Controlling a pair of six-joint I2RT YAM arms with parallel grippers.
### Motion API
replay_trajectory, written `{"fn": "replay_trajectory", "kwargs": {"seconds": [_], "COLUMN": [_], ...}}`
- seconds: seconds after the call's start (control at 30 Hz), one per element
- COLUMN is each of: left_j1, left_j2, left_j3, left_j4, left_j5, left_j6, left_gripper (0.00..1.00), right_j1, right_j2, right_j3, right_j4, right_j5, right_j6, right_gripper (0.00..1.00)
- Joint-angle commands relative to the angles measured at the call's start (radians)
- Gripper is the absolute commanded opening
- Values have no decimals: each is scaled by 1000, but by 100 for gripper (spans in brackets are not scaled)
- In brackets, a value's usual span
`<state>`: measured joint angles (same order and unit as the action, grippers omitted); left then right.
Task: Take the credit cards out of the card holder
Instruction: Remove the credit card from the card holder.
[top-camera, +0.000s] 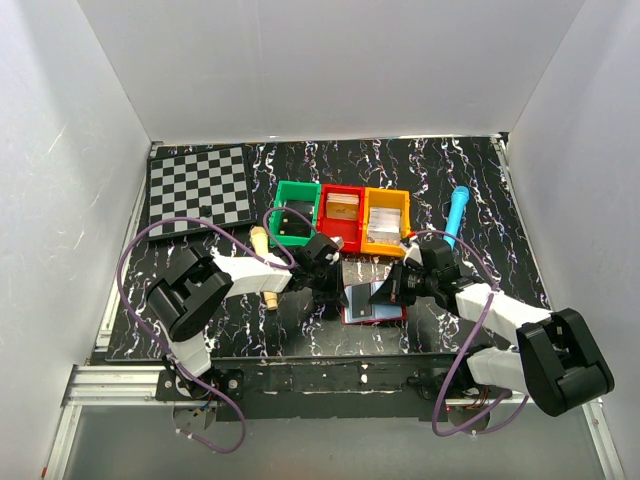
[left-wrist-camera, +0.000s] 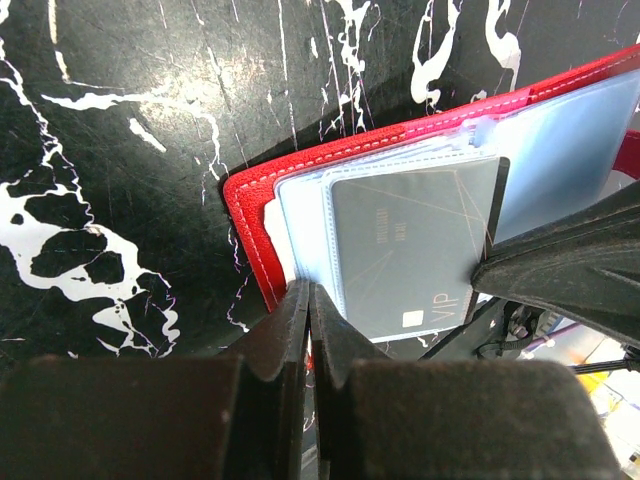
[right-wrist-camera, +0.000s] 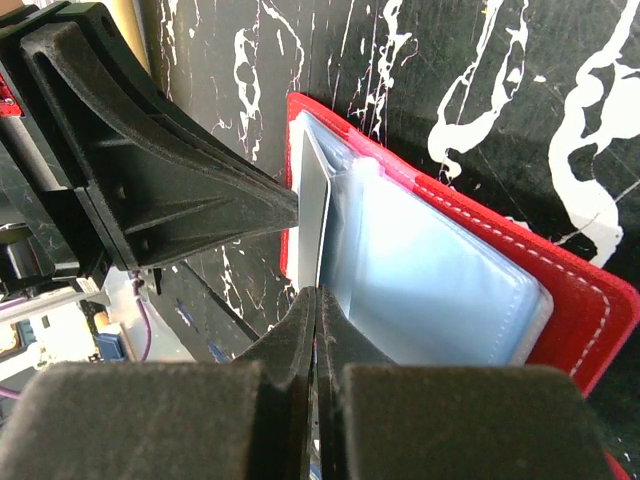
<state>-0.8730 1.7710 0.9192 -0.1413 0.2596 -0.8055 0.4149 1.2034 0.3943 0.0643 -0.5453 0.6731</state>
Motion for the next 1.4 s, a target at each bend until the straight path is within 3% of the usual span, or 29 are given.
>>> {"fn": "replay_trajectory", "kwargs": {"seconds": [0.0, 0.7, 1.1, 1.17, 1.37], "left_j1": [-3, -1, -1, -1, 0], "left_j2": [50, 61, 64, 64, 64], "left_j3": [-16, -16, -19, -17, -19], "left_j4": [-60, -63, -60, -58, -58], "left_j5": [-56, -54, -49, -49, -48], "left_j6": [11, 6, 8, 5, 6], "left_gripper": [0, 0, 0, 0, 0], "right_j1": [-14, -51, -53, -54, -54], "right_j2": [-30, -59, -56, -57, -61], "right_j3": [-14, -21, -23, -23, -23], "right_j4": [11, -6, -3, -3, -9], "right_j5": [-24, -39, -47, -47, -39], "right_j6": [-17, -18, -21, -21, -20], "right_gripper": [1, 6, 20, 19, 1]}}
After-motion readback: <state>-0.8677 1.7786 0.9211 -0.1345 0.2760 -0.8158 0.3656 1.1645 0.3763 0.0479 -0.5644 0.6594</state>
